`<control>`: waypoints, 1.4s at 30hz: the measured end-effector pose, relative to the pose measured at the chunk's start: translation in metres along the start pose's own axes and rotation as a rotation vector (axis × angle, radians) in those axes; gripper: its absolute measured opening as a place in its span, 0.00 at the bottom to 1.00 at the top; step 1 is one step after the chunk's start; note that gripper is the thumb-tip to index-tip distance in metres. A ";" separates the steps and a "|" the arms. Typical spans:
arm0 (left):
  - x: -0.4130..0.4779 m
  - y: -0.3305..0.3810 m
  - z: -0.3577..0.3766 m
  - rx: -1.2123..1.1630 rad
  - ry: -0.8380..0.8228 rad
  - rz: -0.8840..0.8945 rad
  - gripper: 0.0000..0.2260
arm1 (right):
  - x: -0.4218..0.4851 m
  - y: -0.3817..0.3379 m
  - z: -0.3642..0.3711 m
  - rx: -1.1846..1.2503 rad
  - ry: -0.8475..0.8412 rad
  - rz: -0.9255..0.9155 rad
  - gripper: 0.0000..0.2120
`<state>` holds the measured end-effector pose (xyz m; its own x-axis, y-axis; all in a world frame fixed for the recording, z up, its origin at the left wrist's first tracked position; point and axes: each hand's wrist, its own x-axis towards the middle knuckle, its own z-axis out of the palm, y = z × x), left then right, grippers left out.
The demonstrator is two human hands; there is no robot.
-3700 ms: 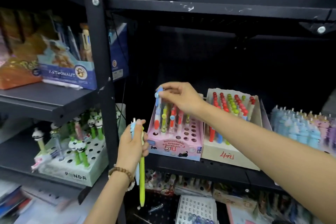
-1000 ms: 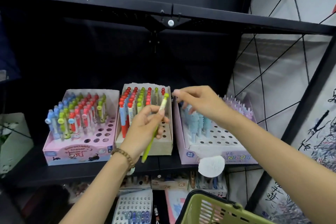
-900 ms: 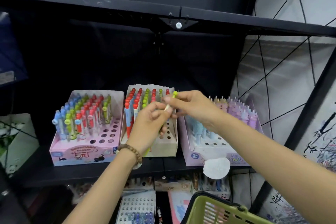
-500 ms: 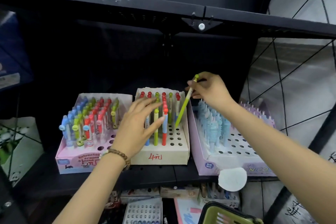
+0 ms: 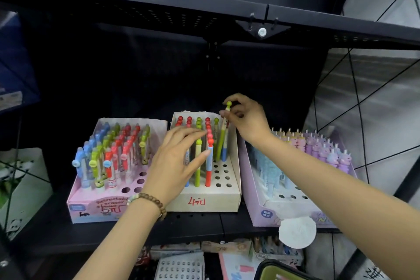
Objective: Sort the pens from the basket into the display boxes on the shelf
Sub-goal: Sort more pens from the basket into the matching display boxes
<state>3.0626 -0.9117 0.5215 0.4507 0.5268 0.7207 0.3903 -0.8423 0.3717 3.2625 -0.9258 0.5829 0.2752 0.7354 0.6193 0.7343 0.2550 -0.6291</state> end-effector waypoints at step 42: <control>-0.206 0.182 0.190 -0.552 -1.460 -0.060 0.20 | -0.420 0.120 -0.182 -0.227 -0.772 1.100 0.23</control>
<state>3.1936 -1.1523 0.3293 0.9337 -0.0660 -0.3519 0.2511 -0.5800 0.7750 3.3479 -1.3180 0.3331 0.4202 0.6695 -0.6126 0.4680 -0.7382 -0.4858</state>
